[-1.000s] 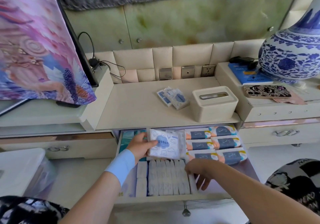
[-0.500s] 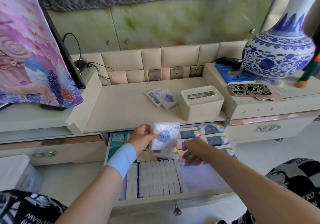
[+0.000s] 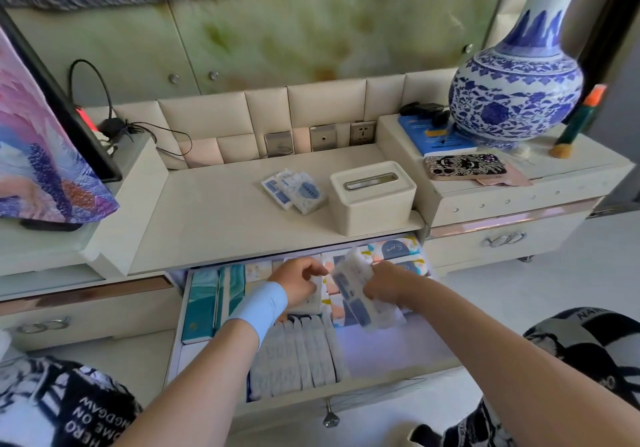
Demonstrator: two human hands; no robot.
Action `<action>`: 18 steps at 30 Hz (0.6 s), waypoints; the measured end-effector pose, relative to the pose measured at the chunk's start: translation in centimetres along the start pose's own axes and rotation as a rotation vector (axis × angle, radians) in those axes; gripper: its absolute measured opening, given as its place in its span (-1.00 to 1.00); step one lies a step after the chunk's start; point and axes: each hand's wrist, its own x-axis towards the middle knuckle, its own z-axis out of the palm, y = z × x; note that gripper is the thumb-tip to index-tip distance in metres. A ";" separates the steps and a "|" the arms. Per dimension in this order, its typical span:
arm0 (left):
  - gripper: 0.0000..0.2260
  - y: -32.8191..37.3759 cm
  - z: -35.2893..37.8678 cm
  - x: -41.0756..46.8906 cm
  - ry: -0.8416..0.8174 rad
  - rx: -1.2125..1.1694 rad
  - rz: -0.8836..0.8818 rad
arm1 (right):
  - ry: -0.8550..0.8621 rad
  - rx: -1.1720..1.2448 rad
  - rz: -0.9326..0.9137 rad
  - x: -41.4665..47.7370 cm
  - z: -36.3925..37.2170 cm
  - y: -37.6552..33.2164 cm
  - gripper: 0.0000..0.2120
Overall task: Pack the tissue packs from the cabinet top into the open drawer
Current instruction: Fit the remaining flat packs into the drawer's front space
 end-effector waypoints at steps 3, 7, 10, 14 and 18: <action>-0.68 -2.0 0.9 1.0 0.066 0.178 -0.133 | -0.143 -0.253 0.030 -0.4 0.6 1.0 -0.60; -0.65 -4.1 1.8 1.5 0.060 0.296 -0.198 | -0.243 -0.468 0.021 -0.7 2.0 1.5 -0.64; -0.66 -4.9 1.8 1.7 0.101 0.303 -0.267 | -0.287 -0.461 0.035 0.1 3.3 1.8 -0.60; -0.47 -4.9 1.3 1.6 0.115 0.126 -0.391 | -0.353 -0.259 0.085 0.8 4.1 1.6 -0.61; -0.41 -5.4 1.3 1.9 0.067 -0.018 -0.436 | -0.274 -0.335 0.046 0.5 5.1 0.9 -0.63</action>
